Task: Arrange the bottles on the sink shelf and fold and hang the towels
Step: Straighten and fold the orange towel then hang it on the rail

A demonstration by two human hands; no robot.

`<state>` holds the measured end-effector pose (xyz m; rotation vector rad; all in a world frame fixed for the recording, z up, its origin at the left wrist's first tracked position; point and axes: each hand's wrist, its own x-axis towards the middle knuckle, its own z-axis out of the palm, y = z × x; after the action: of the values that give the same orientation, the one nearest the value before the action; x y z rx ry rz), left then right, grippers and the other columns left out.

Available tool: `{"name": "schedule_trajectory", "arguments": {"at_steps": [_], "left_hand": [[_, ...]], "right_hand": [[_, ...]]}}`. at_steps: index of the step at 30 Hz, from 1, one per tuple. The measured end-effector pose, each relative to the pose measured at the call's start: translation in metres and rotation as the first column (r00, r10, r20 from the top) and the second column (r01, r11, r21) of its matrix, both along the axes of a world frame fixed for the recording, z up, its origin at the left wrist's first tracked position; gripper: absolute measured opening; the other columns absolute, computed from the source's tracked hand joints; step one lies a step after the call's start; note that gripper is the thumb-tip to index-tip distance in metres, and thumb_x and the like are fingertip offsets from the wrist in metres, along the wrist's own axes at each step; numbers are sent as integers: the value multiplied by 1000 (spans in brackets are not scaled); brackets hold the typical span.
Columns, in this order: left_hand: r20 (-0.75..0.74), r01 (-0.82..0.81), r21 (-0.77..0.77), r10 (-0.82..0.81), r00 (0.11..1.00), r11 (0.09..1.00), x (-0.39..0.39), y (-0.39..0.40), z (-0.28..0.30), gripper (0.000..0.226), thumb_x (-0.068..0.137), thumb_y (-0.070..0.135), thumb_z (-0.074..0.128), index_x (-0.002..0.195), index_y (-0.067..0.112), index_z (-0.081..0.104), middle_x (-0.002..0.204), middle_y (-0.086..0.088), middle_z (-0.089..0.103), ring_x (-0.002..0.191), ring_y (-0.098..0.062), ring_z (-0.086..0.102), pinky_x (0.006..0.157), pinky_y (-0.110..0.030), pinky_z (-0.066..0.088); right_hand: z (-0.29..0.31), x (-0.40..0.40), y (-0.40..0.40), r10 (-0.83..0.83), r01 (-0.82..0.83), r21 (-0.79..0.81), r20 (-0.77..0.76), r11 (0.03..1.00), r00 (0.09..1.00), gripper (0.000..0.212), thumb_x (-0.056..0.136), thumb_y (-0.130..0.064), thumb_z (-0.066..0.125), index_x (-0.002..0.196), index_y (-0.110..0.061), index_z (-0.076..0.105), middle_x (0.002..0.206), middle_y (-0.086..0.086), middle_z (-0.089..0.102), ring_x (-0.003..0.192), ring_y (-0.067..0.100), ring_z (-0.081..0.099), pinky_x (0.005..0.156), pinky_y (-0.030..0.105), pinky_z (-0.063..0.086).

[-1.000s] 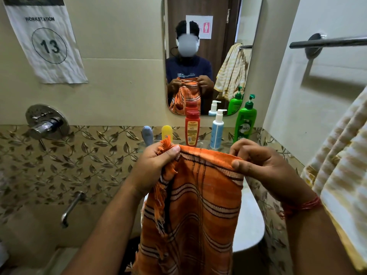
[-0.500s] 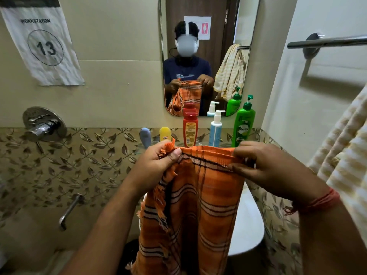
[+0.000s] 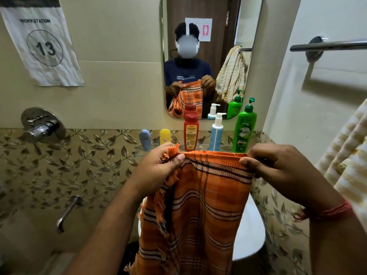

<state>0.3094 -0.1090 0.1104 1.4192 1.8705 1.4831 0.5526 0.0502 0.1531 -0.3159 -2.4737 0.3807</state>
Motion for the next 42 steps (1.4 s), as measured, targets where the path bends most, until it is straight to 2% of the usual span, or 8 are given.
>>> {"name": "schedule_trajectory", "arguments": {"at_steps": [5,11,15,18,22,28,38,42], "left_hand": [[30,-99,86,96,995,991,4,4,4,44,83,60,55,107,24,62,94,-4,71,80,-12,71,69,-32,62],[14,-337,132,338,941,932,-2,13,9,53,80,77,41,98,32,61,80,-1,68,62,-10,59,57,-33,48],[113,-327,152,312,943,933,2,14,12,58,69,86,36,84,36,63,82,1,69,72,-13,65,63,-32,50],[205,-294,137,264,943,946,10,17,14,79,53,98,33,85,33,63,86,1,71,78,-16,69,66,-31,53],[249,-215,145,175,953,966,21,20,16,96,41,105,34,91,28,63,74,12,73,69,-4,70,63,-26,53],[324,-52,185,-11,946,981,31,14,16,77,49,95,50,88,32,67,79,3,73,79,-19,72,73,-36,59],[468,58,184,-139,873,981,16,-7,15,32,83,20,66,110,4,66,105,-14,76,103,-30,72,89,-42,57],[375,-39,182,-33,926,983,23,-3,17,21,90,23,65,102,7,70,96,-12,77,93,-28,75,84,-42,59]], "right_hand": [[8,2,-13,42,-190,-617,-247,764,968,17,85,-24,66,92,-9,61,67,10,64,56,22,59,46,33,47],[15,-6,-27,-51,-404,-804,-471,436,881,13,78,-16,63,76,-14,75,74,8,68,61,21,67,45,25,53],[9,-18,-50,194,-564,-807,-533,176,824,27,71,-3,67,96,-5,76,98,20,74,90,29,74,69,24,60],[6,-33,-67,294,-429,-782,-324,452,899,20,83,3,63,101,-3,70,93,11,75,87,22,74,71,24,58],[-11,-68,-84,48,-63,-323,-55,944,997,15,88,-18,68,85,-33,68,94,-17,58,93,2,57,76,20,51],[-34,-85,-72,-38,-93,-510,-241,855,970,15,91,-13,65,85,-26,66,89,-10,64,88,8,63,80,40,57],[-29,-78,-66,-113,-72,-541,-302,838,946,15,93,-10,63,83,-22,65,77,-6,68,75,11,66,69,38,58],[-27,-76,-73,-174,80,-277,-334,958,926,10,88,-12,65,84,-21,63,99,-10,55,97,9,56,82,28,52]]}}
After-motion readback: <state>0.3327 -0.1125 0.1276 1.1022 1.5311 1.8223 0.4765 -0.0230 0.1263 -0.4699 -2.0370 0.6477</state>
